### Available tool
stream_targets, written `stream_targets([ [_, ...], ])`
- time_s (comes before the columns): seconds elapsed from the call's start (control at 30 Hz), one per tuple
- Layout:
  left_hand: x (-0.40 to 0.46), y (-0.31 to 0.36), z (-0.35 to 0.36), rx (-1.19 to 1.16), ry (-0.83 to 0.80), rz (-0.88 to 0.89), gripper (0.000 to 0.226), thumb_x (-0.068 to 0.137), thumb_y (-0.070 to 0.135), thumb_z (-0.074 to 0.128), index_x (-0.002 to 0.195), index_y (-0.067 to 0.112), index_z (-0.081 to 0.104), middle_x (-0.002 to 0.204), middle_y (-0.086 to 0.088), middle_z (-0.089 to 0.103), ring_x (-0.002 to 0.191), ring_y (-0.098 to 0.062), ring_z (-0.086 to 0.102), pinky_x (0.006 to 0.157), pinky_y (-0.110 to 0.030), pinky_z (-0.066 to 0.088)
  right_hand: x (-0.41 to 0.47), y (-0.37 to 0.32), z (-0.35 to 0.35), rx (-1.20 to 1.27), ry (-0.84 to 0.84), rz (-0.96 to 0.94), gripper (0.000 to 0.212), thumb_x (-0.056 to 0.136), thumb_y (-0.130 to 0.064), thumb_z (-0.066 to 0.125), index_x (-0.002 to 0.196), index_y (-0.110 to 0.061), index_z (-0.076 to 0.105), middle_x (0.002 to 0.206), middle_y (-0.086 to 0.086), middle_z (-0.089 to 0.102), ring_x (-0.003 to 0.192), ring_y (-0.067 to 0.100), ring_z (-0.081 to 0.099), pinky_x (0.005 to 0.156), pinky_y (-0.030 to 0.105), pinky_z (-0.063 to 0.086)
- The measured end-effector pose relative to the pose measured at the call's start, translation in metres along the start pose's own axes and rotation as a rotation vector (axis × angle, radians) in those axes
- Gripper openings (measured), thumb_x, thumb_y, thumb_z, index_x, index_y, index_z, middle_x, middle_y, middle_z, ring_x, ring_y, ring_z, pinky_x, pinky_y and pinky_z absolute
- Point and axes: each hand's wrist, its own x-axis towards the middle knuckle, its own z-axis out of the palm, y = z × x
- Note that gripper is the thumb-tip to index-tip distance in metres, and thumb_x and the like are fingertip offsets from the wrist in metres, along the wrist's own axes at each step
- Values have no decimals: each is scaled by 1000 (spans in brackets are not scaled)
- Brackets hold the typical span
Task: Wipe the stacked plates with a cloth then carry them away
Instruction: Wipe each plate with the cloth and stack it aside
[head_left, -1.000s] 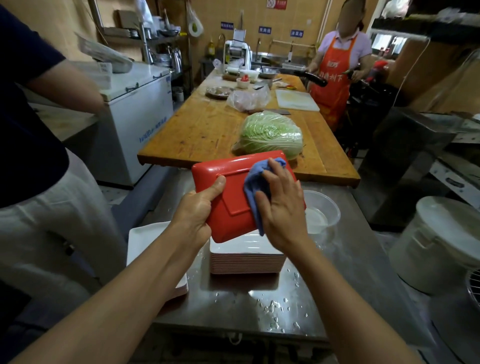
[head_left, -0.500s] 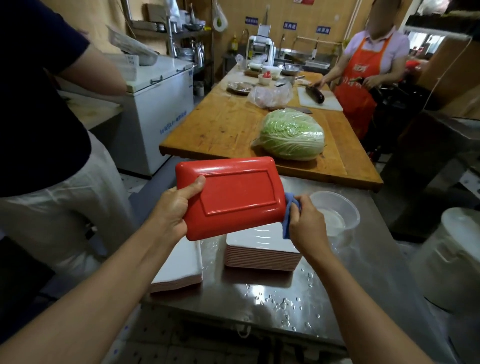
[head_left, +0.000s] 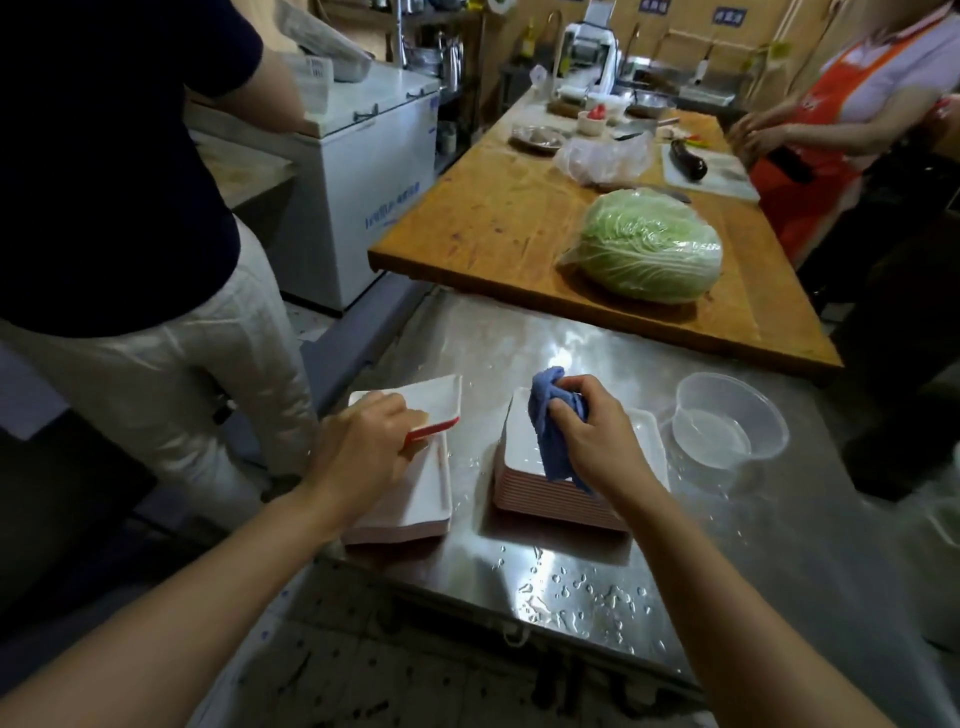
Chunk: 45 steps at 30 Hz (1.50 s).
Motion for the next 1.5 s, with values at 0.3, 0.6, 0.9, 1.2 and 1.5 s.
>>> stream_targets([
  [0.3, -40, 5, 45, 196, -143, 25, 21, 53, -3, 83, 65, 8, 69, 64, -7, 61, 56, -27, 59, 35, -25, 38, -6, 22, 15, -29, -6, 23, 10, 95, -17, 50, 102, -23, 53, 92, -4, 59, 81, 11, 55, 66, 21, 42],
  [0.6, -56, 3, 73, 195, -244, 2, 31, 47, 5, 88, 73, 6, 71, 67, -8, 62, 57, -27, 58, 35, -26, 38, -6, 35, 11, 3, 12, 44, 11, 94, -15, 52, 102, -21, 55, 93, -6, 61, 82, 5, 56, 70, 21, 44],
  [0.9, -57, -18, 97, 88, -360, -7, 57, 46, 38, 92, 88, 6, 71, 79, -8, 63, 64, -26, 58, 39, -27, 44, -4, 49, 1, 45, 122, 116, 15, 94, -15, 51, 106, -23, 52, 90, -12, 59, 82, 4, 57, 68, 18, 44],
  [1.2, -31, -15, 114, 94, -395, -195, 57, 83, 67, 43, 102, 17, 65, 105, 0, 56, 96, -19, 51, 62, -28, 35, 9, 67, -1, -33, 154, 179, 9, 91, -8, 52, 98, -14, 50, 81, -9, 56, 72, 8, 54, 57, 11, 40],
  [1.5, 58, 33, 143, -473, -476, -545, 54, 83, 44, 62, 132, 29, 44, 115, 0, 55, 104, -20, 55, 88, -35, 46, 59, 67, 26, -137, 88, 108, 9, 94, -10, 48, 94, -19, 50, 94, 3, 59, 84, 18, 53, 70, 31, 40],
])
